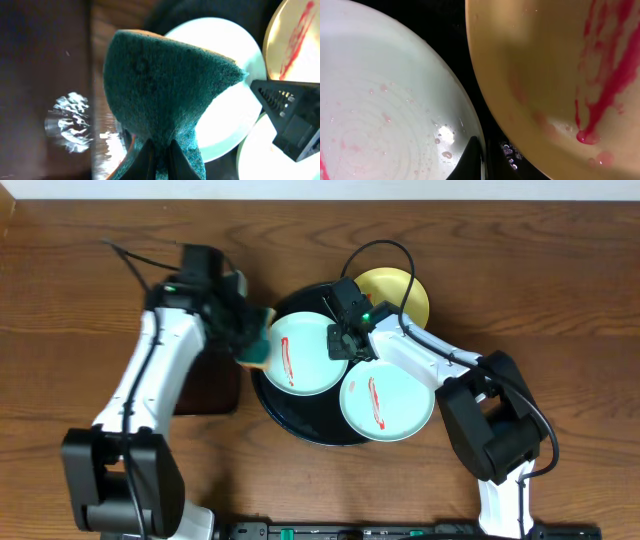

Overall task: Clean dirty plates on tray and stack at the side
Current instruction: 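Scrub upper-left pale green plate with sponge while right gripper holds it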

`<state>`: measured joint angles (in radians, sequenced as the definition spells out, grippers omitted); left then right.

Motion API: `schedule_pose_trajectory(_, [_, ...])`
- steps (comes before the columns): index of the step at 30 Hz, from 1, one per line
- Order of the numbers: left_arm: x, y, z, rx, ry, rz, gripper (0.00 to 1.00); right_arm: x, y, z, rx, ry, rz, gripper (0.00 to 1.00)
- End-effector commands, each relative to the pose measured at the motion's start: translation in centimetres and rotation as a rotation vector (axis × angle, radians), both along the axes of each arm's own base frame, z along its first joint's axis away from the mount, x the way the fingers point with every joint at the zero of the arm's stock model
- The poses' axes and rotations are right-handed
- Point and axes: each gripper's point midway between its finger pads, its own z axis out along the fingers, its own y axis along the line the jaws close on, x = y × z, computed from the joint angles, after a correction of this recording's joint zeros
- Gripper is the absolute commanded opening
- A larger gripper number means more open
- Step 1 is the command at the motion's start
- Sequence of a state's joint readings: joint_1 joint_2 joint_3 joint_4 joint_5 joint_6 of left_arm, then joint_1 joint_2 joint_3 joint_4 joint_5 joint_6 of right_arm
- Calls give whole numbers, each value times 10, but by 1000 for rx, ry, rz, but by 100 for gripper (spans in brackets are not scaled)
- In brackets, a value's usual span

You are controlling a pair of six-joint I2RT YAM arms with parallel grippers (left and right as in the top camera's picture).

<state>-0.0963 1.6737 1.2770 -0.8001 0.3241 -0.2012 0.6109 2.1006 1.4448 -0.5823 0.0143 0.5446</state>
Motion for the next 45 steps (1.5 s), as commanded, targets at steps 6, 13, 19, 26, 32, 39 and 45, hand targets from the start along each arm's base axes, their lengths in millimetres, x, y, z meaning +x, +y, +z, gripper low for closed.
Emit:
schedule_pose_trajectory(6, [-6,-19,-44,32,13,161,7,-18,7,-20,8,63,24,1])
schedule_pose_trajectory(13, [-7,-45,-72,50,22,119,7,-18,7,-20,7,64,23,1])
schedule_pose_trajectory(19, [-13,-53,-101,56,103,182,8,-22,4,-22,-6,82,23,1])
schedule_pose_trajectory(26, [7,-29,-104,171,25,259,8,-26,3,-25,-4,95,19,1])
schedule_pose_trajectory(32, [44,-8,-87,305,-163,262,7,-28,1,-27,-7,103,11,1])
schedule_pose_trajectory(39, [26,-15,-95,284,-81,205,7,-28,1,-27,-5,104,11,1])
schedule_pose_trajectory(45, [-4,-40,-102,169,52,60,8,-34,9,-26,38,135,27,1])
